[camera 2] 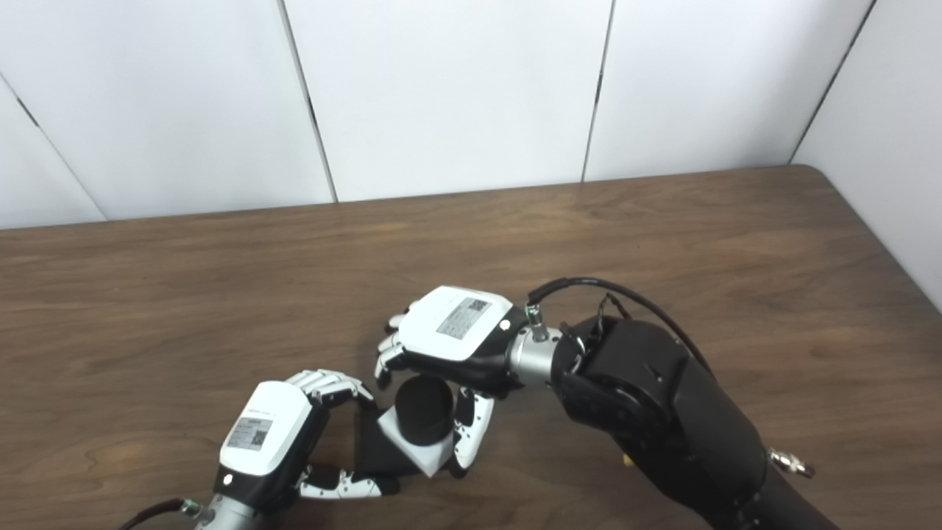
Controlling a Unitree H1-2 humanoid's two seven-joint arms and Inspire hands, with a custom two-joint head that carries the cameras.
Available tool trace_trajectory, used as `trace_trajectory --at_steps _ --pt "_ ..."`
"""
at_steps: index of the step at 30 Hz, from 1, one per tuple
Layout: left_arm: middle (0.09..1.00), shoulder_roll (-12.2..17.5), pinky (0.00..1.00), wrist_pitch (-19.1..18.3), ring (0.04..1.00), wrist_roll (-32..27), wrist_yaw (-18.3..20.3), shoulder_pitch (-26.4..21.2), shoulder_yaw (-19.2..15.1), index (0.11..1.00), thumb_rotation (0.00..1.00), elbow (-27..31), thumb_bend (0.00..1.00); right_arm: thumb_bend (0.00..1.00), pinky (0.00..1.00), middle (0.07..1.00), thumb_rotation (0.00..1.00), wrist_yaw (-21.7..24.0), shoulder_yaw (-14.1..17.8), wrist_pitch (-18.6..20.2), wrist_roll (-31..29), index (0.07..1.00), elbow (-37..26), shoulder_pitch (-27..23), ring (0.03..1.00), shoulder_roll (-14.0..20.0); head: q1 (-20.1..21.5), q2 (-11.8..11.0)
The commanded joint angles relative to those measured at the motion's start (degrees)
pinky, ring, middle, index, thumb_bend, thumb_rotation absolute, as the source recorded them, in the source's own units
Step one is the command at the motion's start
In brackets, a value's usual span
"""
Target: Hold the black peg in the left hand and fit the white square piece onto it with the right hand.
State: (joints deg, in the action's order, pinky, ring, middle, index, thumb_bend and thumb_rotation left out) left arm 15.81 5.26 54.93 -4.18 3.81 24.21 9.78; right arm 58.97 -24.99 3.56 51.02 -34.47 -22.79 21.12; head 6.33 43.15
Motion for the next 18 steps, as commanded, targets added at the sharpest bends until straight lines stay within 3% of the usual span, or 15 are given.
trace_trajectory --at_steps 1,7,16,17,18 --pt "0.670 0.1 0.71 -0.3 0.720 1.2 1.9 0.6 0.9 0.484 0.05 -0.7 0.52 1.00 1.00 0.978 0.37 0.1 1.1 0.1 0.4 0.880 -2.6 -2.5 0.998 -0.1 0.0 0.1" --pt "0.672 0.2 0.71 -0.3 0.720 1.1 2.0 0.5 0.8 0.484 0.05 -1.0 0.52 1.00 1.00 1.000 0.39 1.3 1.6 0.2 0.5 0.945 -2.7 -3.0 1.000 0.0 0.1 0.0" --pt "0.680 0.0 0.70 -1.6 0.721 0.3 3.4 0.6 0.3 0.490 0.06 -0.7 0.52 1.00 1.00 1.000 0.42 2.3 2.7 0.1 0.7 0.952 -2.6 -3.3 1.000 -0.1 -0.3 -0.2" --pt "0.697 0.0 0.71 -2.0 0.731 -0.2 4.5 0.6 0.3 0.581 0.14 -0.5 0.72 1.00 1.00 1.000 0.42 2.3 2.8 0.1 0.7 0.949 -2.6 -3.3 1.000 -0.2 -0.3 -0.2" --pt "0.722 0.2 0.74 -2.8 0.748 -1.3 6.5 0.6 0.2 0.656 0.22 0.0 0.84 1.00 1.00 1.000 0.42 2.2 2.9 0.2 0.8 0.947 -2.5 -3.2 1.000 -0.2 -0.5 -0.2"
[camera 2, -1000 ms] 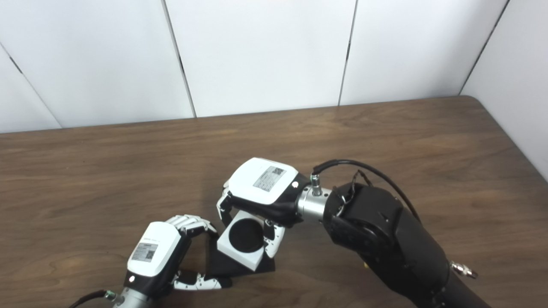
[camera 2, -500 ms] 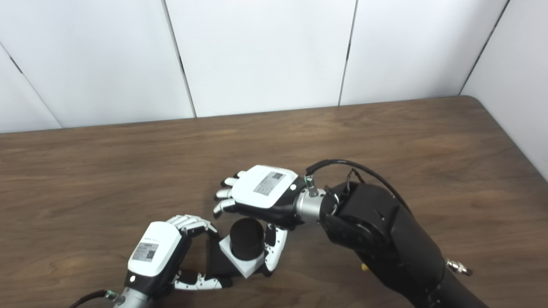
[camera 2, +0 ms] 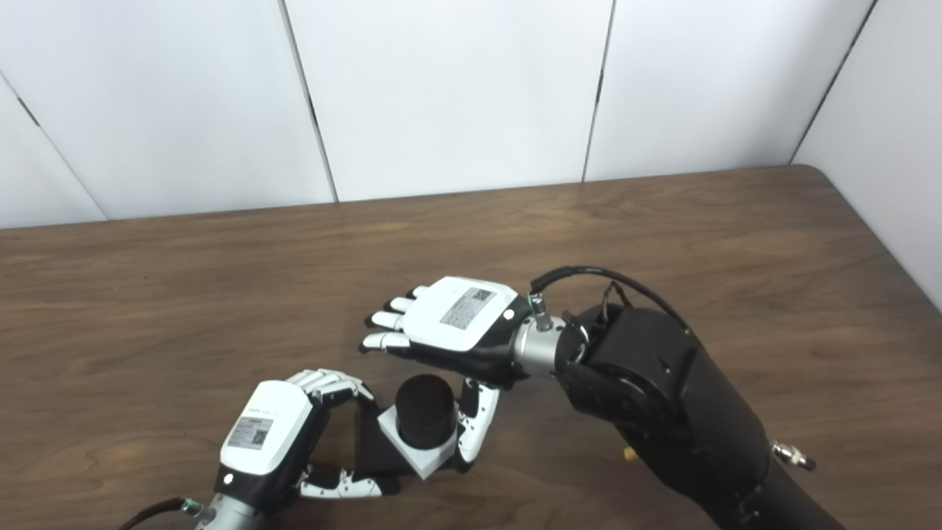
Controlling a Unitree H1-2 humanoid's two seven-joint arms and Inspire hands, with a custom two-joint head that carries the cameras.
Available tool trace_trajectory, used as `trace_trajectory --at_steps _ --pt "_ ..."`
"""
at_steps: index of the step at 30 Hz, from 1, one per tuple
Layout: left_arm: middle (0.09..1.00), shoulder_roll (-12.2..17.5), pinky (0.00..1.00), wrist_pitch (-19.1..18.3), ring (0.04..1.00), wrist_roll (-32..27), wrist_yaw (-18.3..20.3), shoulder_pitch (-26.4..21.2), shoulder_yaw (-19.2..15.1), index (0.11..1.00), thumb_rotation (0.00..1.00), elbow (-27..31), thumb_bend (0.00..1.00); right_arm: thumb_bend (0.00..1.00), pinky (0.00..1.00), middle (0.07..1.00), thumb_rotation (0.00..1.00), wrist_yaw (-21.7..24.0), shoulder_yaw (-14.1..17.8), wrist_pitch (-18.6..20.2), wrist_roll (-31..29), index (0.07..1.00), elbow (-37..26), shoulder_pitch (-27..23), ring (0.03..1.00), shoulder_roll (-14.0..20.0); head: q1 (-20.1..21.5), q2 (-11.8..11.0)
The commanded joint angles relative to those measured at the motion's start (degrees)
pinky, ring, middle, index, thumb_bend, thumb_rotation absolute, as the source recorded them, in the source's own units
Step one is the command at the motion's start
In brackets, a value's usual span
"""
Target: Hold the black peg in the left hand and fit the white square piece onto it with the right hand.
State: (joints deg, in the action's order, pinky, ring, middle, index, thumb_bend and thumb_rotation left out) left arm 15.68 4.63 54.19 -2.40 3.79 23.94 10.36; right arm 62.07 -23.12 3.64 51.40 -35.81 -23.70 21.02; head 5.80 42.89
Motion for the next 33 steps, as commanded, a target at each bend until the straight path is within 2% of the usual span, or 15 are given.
trace_trajectory --at_steps 1,3,5,11,16,20,22,24,26,27,28,29,30,31,33 --pt "0.785 0.4 0.81 -3.1 0.796 -3.3 7.6 0.7 0.2 0.764 0.31 0.2 0.93 1.00 1.00 1.000 0.42 -0.9 1.2 0.2 0.5 0.944 -1.1 -2.3 1.000 -0.2 -0.2 0.0" --pt "0.932 1.2 0.94 -5.1 0.929 -8.3 13.5 0.7 0.1 0.931 0.41 2.3 0.98 1.00 1.00 1.000 0.41 -1.1 1.6 0.5 0.6 0.943 -1.1 -2.1 1.000 -0.3 -0.5 0.0" --pt "0.986 1.8 0.99 -6.5 0.986 -10.1 16.7 0.7 0.0 0.986 0.47 3.7 1.00 1.00 1.00 1.000 0.41 -1.2 1.8 0.6 0.9 0.955 -1.0 -2.1 1.000 -0.6 -0.5 0.0" --pt "1.000 2.4 1.00 -8.9 1.000 -11.2 20.5 1.3 -1.4 1.000 0.52 7.3 1.00 1.00 1.00 1.000 0.43 -1.7 2.5 0.5 1.1 0.977 -0.9 -1.6 1.000 -1.0 -0.3 -0.1" --pt "1.000 2.9 1.00 -10.9 1.000 -9.2 21.9 1.9 -3.4 1.000 0.51 10.2 1.00 1.00 1.00 1.000 0.45 -1.9 3.0 0.3 1.1 0.984 -1.1 -1.1 1.000 -0.8 -0.2 -0.2" --pt "1.000 3.9 1.00 -11.8 1.000 -11.8 24.0 2.5 -6.0 1.000 0.51 13.1 1.00 1.00 1.00 1.000 0.44 -1.7 4.8 1.9 0.3 0.987 -1.7 -0.3 1.000 -0.4 -0.2 -0.3" --pt "1.000 4.0 1.00 -10.2 1.000 -15.6 22.3 3.4 -8.8 1.000 0.49 14.0 1.00 1.00 1.00 1.000 0.44 -1.6 7.1 3.9 -1.4 0.991 -1.8 0.5 1.000 0.1 -0.2 -0.4" --pt "1.000 3.3 0.97 -7.6 1.000 -20.0 18.8 4.9 -12.4 1.000 0.49 14.5 1.00 1.00 1.00 1.000 0.46 -2.3 10.8 7.1 -5.2 0.998 -1.3 2.2 1.000 0.9 -0.4 -0.4" --pt "1.000 1.4 0.98 -5.0 1.000 -25.8 15.7 6.2 -16.0 1.000 0.50 14.1 1.00 1.00 1.00 1.000 0.56 -2.7 14.3 10.3 -9.0 1.000 -0.9 4.0 1.000 1.4 -0.4 -0.4" --pt "1.000 -1.0 0.98 -3.0 1.000 -31.4 13.0 7.1 -18.9 1.000 0.50 13.5 1.00 1.00 1.00 1.000 0.59 -3.6 17.0 12.6 -11.8 1.000 -0.8 5.7 1.000 1.3 0.1 -0.5" --pt "1.000 -3.0 0.99 -1.0 1.000 -36.5 11.0 7.8 -21.3 1.000 0.52 12.8 1.00 0.94 0.98 1.000 0.67 -4.8 19.3 14.2 -14.2 1.000 -0.8 7.3 1.000 1.2 0.4 -0.6" --pt "1.000 -4.3 0.99 0.3 1.000 -39.7 9.8 8.3 -22.8 1.000 0.54 12.4 0.98 0.88 0.95 1.000 0.72 -5.8 20.7 15.3 -15.9 1.000 -0.9 8.3 1.000 1.1 0.4 -0.6" --pt "1.000 -5.6 0.99 1.3 1.000 -44.0 8.7 8.7 -24.9 1.000 0.56 12.0 0.97 0.85 0.94 1.000 0.74 -8.4 23.8 16.7 -18.6 1.000 -1.1 10.8 1.000 -0.3 0.4 -0.6" --pt "1.000 -6.4 0.97 1.5 0.989 -48.0 8.2 9.0 -26.6 1.000 0.66 11.9 0.89 0.76 0.92 1.000 0.81 -11.2 26.3 17.4 -20.9 1.000 -1.4 13.3 1.000 -1.6 0.3 -0.5" --pt "0.998 -7.6 0.95 1.6 0.979 -53.0 8.1 9.2 -28.9 1.000 0.71 11.8 0.84 0.70 0.90 1.000 0.90 -15.1 29.0 18.2 -23.8 1.000 -1.9 16.4 1.000 -3.2 0.2 -0.5"
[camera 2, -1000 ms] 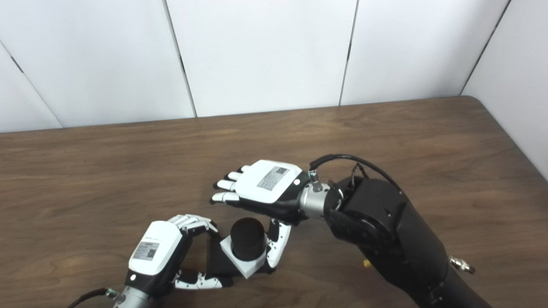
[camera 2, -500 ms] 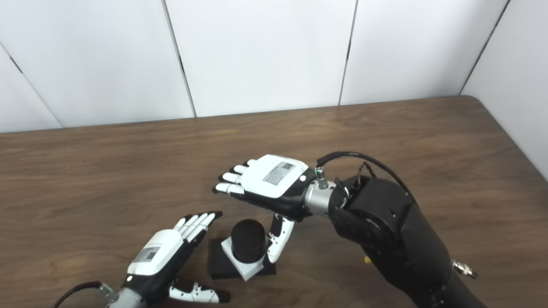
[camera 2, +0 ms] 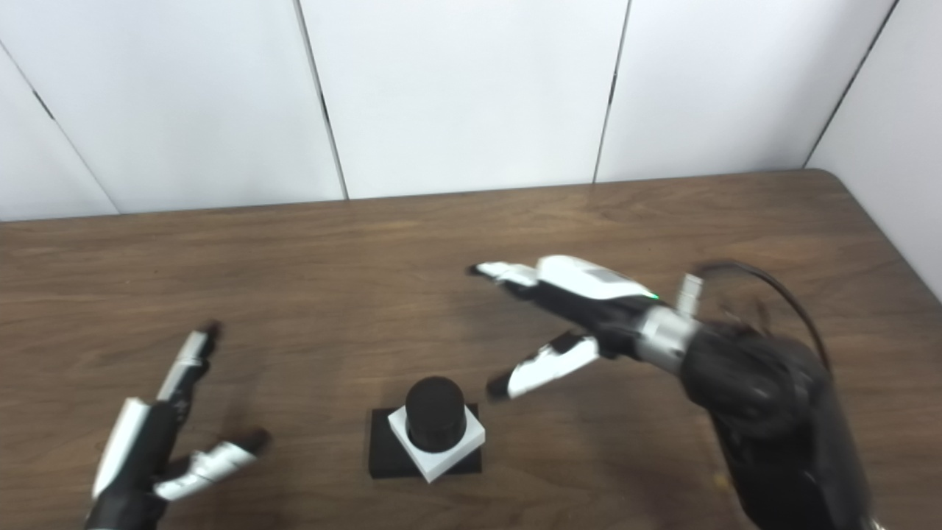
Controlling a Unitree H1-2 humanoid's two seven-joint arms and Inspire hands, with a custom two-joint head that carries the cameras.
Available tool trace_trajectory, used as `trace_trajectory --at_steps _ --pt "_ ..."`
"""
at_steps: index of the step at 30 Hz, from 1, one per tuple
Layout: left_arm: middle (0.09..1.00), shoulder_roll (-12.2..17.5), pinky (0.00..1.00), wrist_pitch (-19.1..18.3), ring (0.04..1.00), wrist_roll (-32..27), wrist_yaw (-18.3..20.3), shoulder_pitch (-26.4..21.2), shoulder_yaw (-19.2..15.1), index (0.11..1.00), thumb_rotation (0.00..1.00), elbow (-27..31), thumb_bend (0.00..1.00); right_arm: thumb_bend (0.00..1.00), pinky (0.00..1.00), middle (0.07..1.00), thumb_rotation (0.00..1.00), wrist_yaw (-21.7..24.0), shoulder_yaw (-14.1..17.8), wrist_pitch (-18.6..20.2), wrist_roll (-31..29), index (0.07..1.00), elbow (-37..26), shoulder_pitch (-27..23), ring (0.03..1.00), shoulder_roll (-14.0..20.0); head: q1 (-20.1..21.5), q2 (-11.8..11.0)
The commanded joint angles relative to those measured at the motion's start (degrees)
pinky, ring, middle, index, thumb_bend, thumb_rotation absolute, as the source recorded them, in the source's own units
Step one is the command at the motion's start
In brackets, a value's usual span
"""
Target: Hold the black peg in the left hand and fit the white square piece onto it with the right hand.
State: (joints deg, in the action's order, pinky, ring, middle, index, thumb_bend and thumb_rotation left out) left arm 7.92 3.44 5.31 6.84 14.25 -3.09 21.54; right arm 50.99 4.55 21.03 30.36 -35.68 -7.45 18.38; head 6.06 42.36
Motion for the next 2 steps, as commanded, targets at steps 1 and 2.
trace_trajectory --at_steps 1,2 --pt "0.993 -0.2 0.93 1.9 0.973 -6.8 -1.2 -0.9 -2.7 1.000 0.72 1.1 0.82 0.69 0.89 1.000 0.95 -6.5 2.5 0.5 -4.3 1.000 -2.5 2.2 0.989 -1.6 -0.1 0.0" --pt "0.990 -0.5 0.93 0.6 0.971 -9.1 -1.4 -0.6 -3.5 1.000 0.75 1.7 0.80 0.67 0.90 1.000 0.97 -8.8 3.6 0.1 -6.1 1.000 -3.0 4.4 0.982 -2.9 0.2 0.1"
